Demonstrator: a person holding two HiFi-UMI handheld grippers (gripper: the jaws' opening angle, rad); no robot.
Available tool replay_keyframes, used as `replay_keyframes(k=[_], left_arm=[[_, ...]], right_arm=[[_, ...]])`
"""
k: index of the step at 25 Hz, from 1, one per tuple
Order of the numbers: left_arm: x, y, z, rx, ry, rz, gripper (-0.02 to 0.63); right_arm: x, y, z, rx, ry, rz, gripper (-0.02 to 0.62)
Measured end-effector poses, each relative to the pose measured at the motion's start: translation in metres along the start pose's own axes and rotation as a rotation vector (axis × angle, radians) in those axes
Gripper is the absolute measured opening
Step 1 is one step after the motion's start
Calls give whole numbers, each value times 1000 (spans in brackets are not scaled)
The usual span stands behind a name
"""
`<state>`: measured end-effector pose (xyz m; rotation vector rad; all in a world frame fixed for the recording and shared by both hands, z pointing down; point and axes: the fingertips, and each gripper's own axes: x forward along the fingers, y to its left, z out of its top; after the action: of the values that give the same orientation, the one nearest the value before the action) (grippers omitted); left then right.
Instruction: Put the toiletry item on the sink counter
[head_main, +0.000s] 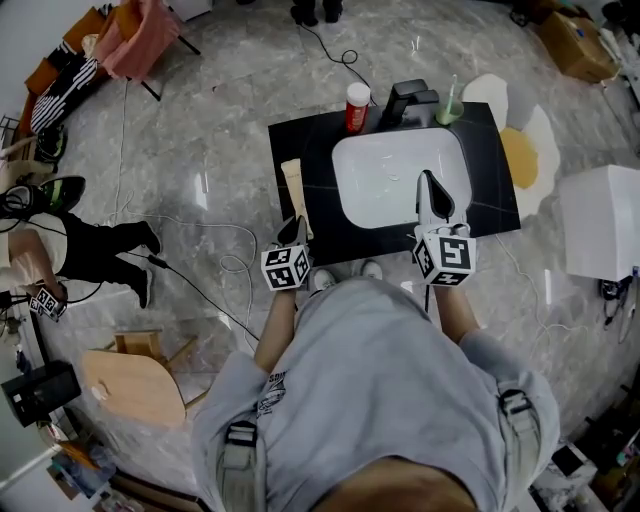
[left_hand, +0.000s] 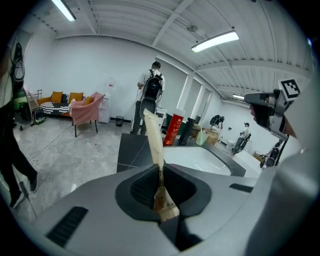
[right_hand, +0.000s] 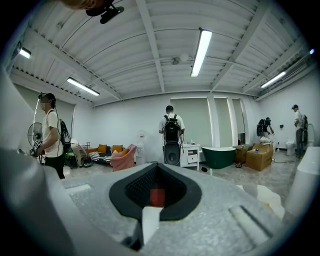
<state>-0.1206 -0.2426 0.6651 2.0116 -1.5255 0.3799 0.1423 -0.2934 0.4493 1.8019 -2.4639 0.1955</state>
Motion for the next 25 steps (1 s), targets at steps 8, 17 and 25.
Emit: replay_keyframes(k=[8,17,25], left_arm=[[11,3,-6,-2,26,-3,31],[28,4,-15,-11,58,-10,30],[34,7,-22,-12,85,-7,31]], right_arm=[[-7,-8,0,-2,1,-26,3],[-10,-21,-2,1,4,-54,3],[-11,-22,-1,3,9,-66,3]])
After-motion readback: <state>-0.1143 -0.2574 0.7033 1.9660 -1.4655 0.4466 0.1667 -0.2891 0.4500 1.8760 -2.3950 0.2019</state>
